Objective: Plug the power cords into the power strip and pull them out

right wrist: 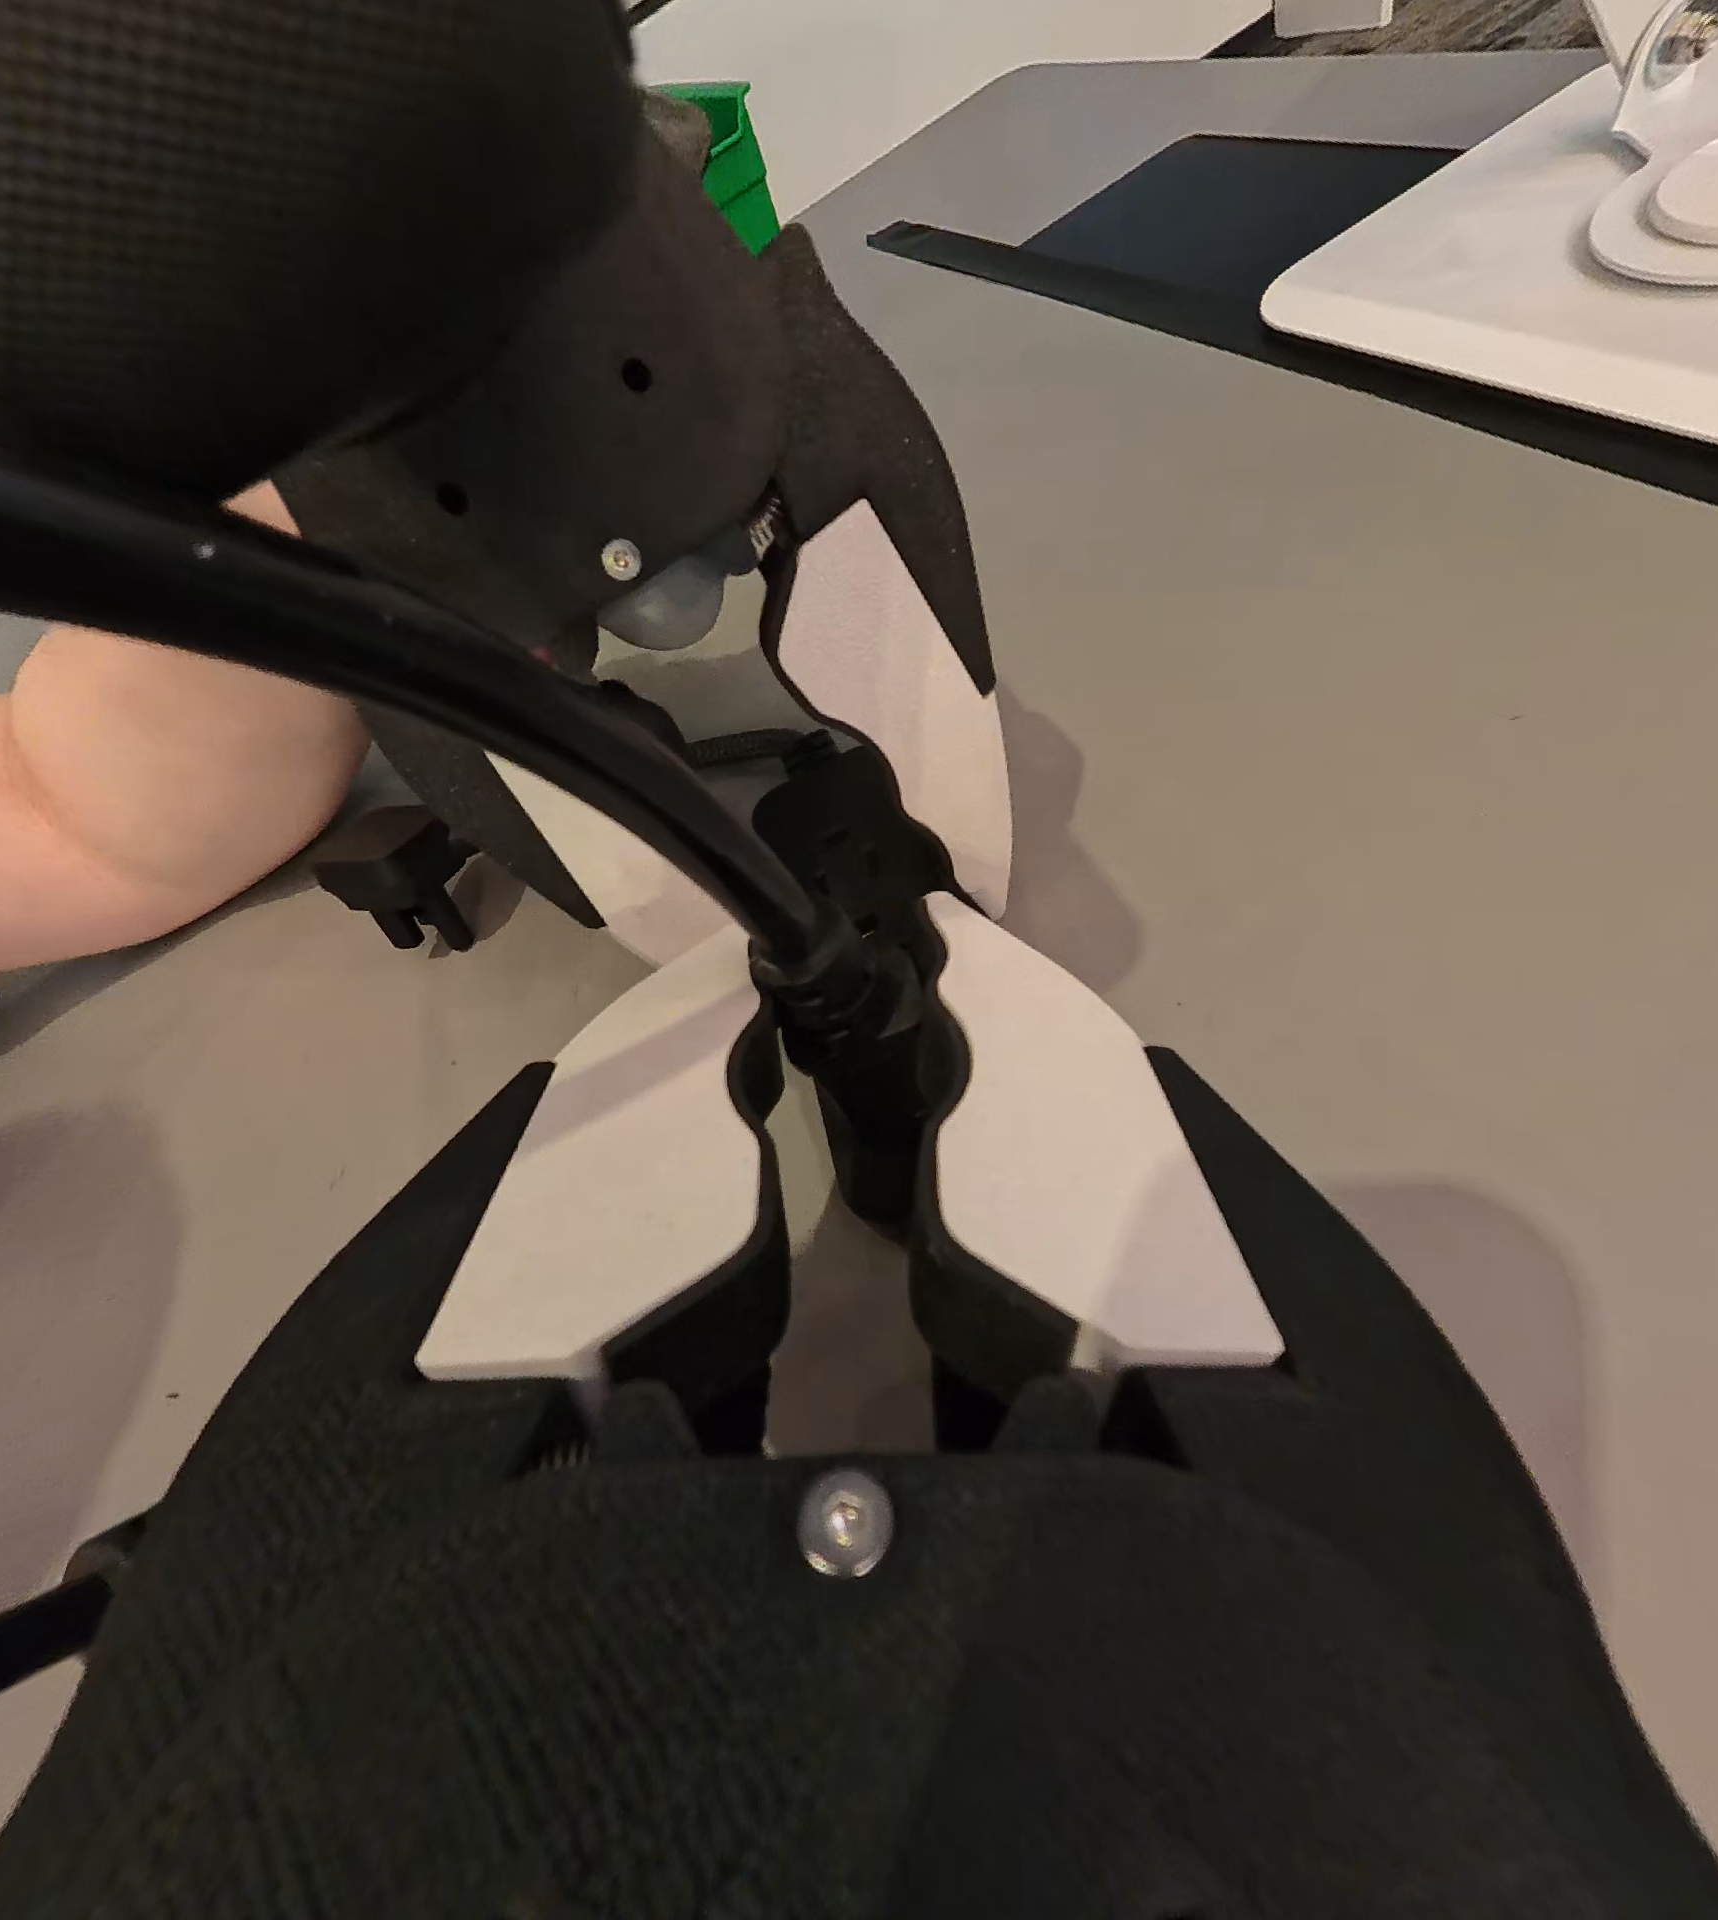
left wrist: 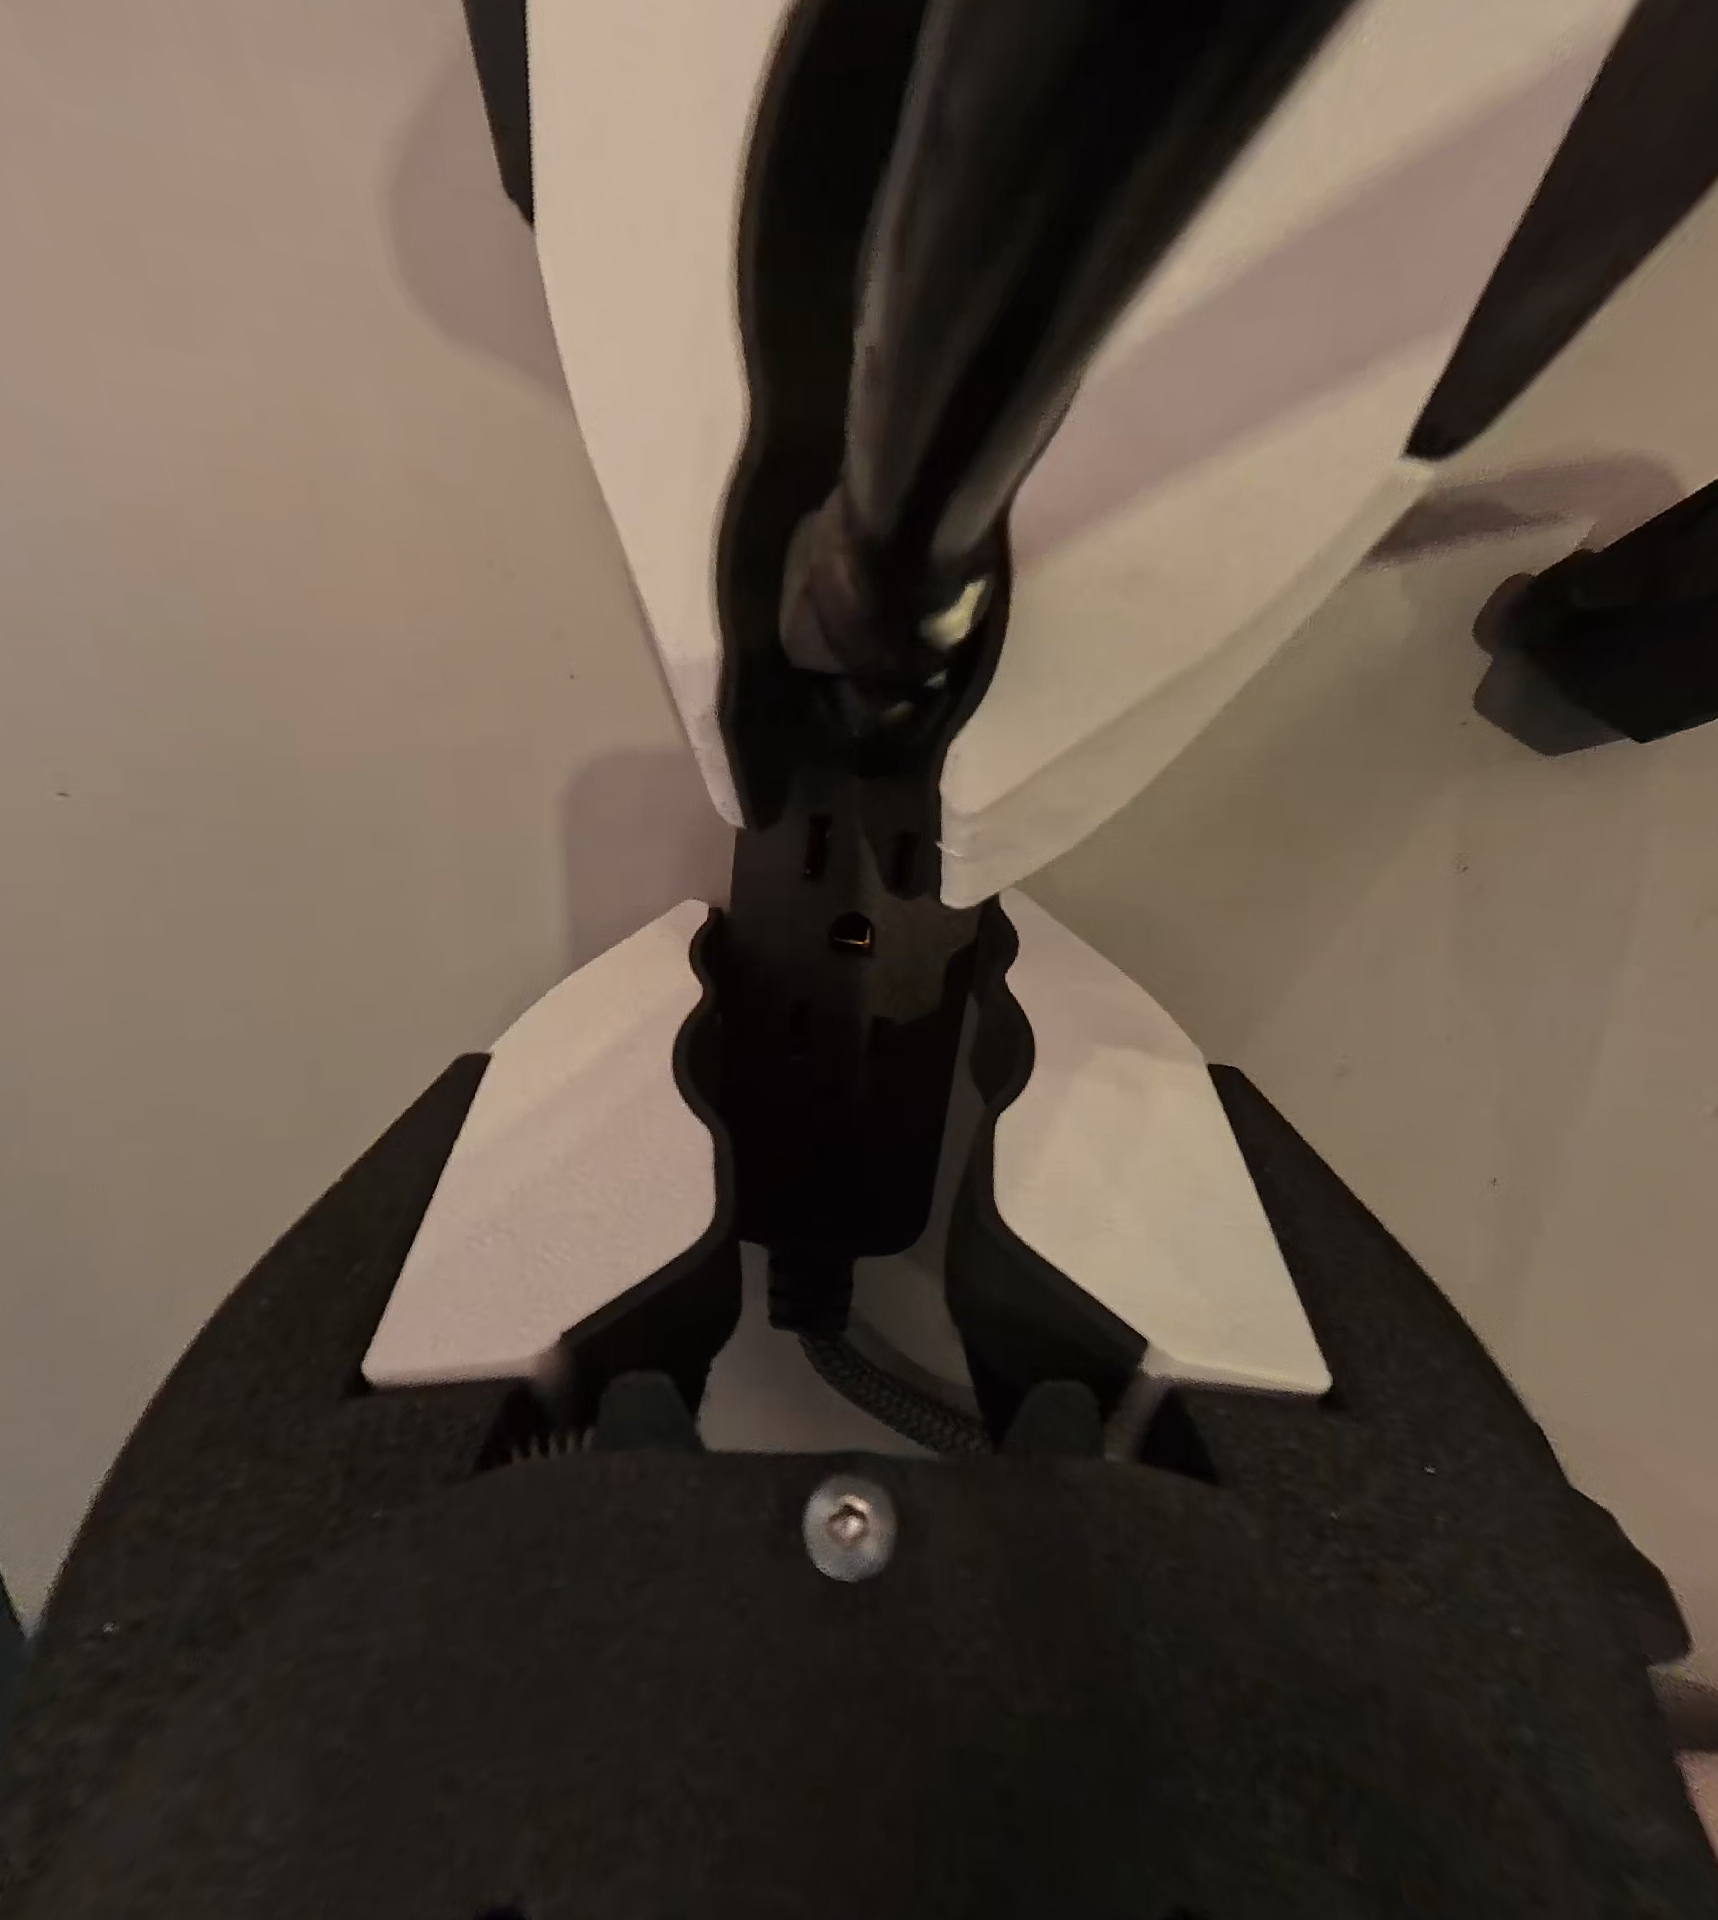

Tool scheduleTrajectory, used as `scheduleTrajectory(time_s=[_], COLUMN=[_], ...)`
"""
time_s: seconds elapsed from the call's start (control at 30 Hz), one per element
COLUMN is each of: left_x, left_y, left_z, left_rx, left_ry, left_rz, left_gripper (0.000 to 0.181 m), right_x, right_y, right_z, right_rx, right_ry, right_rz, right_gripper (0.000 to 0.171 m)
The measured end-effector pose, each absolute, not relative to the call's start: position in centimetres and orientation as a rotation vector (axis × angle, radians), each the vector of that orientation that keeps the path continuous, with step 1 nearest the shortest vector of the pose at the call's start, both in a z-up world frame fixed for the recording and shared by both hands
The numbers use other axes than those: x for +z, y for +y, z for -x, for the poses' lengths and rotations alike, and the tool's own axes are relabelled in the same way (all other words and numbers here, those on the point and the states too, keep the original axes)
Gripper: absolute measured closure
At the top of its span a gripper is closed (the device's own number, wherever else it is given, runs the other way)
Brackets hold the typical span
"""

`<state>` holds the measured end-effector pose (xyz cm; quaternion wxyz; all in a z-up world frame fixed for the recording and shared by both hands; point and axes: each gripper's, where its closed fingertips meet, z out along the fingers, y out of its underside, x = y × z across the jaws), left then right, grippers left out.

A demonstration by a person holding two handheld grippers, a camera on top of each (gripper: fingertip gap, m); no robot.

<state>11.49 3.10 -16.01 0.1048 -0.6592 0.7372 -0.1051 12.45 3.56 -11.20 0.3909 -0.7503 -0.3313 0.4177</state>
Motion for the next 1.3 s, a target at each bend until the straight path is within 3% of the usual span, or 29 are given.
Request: scheduleTrajectory(time_s=[0.3,0.43,0.57,0.8,0.97,1.1,1.3], left_x=[-16.0,-16.0,-16.0,-16.0,-16.0,-16.0,-16.0], left_y=[3.1,3.2,3.1,3.1,3.1,3.2,3.2], left_z=[-12.0,-12.0,-12.0,-12.0,-11.9,-12.0,-11.9], left_rx=[-0.366,-0.375,-0.368,-0.37,-0.38,-0.415,-0.422], left_ry=[2.128,2.127,2.128,2.129,2.141,2.132,2.128], left_rz=[1.929,1.914,1.927,1.922,1.9,1.881,1.88], left_gripper=[0.135,0.135,0.135,0.136,0.136,0.135,0.136], right_x=[-8.5,-10.0,-9.2,-9.4,-6.3,-5.4,-9.2], right_y=[3.5,2.7,3.2,3.1,2.5,1.6,2.8], right_z=[-15.6,-15.6,-14.8,-15.0,-17.0,-17.4,-15.7], right_rx=[0.782,0.772,0.844,0.768,0.565,0.567,0.609], right_ry=[-0.938,-0.987,-0.919,-0.976,-1.049,-1.187,-1.379], right_rz=[1.699,1.725,1.695,1.746,1.699,1.691,1.889], right_gripper=[0.14,0.14,0.155,0.155,0.15,0.115,0.127])
